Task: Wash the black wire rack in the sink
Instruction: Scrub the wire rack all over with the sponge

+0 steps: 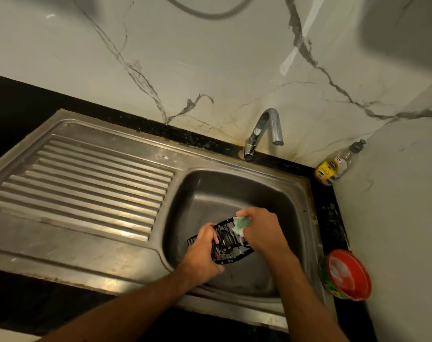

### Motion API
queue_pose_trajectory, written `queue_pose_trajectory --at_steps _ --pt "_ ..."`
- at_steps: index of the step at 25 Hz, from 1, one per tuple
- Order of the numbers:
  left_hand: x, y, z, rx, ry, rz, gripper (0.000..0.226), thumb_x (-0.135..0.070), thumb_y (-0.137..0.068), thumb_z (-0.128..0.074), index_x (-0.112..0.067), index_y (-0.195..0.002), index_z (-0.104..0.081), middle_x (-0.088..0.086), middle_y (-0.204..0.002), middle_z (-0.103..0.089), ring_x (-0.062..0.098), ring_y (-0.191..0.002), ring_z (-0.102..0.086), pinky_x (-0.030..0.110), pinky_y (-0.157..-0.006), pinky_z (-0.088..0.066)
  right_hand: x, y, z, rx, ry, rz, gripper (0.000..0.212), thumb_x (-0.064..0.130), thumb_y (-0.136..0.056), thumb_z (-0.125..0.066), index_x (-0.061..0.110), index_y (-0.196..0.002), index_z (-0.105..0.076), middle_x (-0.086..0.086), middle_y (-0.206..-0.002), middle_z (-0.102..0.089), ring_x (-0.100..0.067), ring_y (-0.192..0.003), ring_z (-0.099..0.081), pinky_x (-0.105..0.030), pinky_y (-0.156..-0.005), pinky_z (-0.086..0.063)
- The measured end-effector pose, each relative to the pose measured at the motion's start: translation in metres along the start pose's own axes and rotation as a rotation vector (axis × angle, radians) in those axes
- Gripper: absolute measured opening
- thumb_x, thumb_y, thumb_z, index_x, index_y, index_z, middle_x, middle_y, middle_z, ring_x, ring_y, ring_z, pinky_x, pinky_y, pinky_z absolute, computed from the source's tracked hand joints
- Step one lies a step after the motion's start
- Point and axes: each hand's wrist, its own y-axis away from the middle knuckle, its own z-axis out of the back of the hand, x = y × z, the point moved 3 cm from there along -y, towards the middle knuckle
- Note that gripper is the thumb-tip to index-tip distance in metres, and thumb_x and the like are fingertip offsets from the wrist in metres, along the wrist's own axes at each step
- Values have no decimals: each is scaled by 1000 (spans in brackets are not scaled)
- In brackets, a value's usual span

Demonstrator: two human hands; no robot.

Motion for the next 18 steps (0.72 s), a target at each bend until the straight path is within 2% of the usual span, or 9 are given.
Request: queue_pose_trajectory --at_steps 2,4,6,8,10,11,14,18 --pt "-2 0 2 18 -21 -16 76 -17 -61 -83 -27 -123 -41 -19 -125 -48 -9 -100 -58 5 -75 -47 2 -5 1 -39 -58 -30 22 5 -83 -69 19 -99 -76 0 -90 -75 -11 -74 -71 -33 -78 -60" --pt "-3 0 1 37 -45 -30 79 -21 -62 -83 -34 -126 -38 -22 -124 -46 -6 -102 -58 5 -80 -46 0 -7 2 -70 -105 -117 6 11 -84 -71 15 -85 -75 -4 -73 -73 -14 -60 -71 -36 -68 -62" --pt "-4 1 1 44 -52 -44 83 -23 -62 -83 -40 -128 -36 -23 -124 -45 -2 -105 -59 12 -88 -49 -6 -5 0 -129 -180 -187 10 17 -85 -73 13 -76 -72 -4 -65 -71 -13 -54 -70 -34 -63 -62" --pt "-3 -1 0 37 -42 -49 81 -23 -60 -83 -39 -125 -37 -23 -125 -44 0 -105 -60 20 -90 -52 -10 2 -3 -185 -301 -225 12 23 -87 -73 14 -79 -71 -2 -63 -72 -11 -54 -70 -27 -63 -60" --pt "1 -3 1 14 -13 -41 77 -19 -58 -83 -32 -121 -40 -20 -126 -45 4 -104 -62 20 -85 -54 -11 8 -5 -205 -406 -212 6 19 -88 -71 23 -85 -73 4 -70 -74 -7 -60 -71 -27 -70 -60" --pt "3 -4 1 6 -7 -37 76 -17 -58 -83 -30 -120 -41 -19 -126 -45 3 -103 -62 19 -83 -54 -11 9 -6 -187 -409 -183 14 15 -88 -70 27 -92 -75 7 -76 -75 -6 -64 -71 -28 -74 -60" --pt "3 -4 -1 17 -30 -28 80 -18 -60 -83 -34 -125 -39 -20 -123 -48 0 -102 -61 16 -84 -53 -8 3 -4 -61 -195 -82 25 10 -86 -70 25 -106 -75 5 -89 -75 -8 -69 -70 -27 -74 -60" --pt "2 -6 -2 50 -54 -33 91 -20 -63 -84 -45 -132 -31 -22 -121 -49 1 -107 -61 13 -88 -51 -4 0 -2 -65 -32 -72 6 19 -87 -70 16 -84 -74 -1 -73 -70 -16 -65 -69 -37 -65 -61"
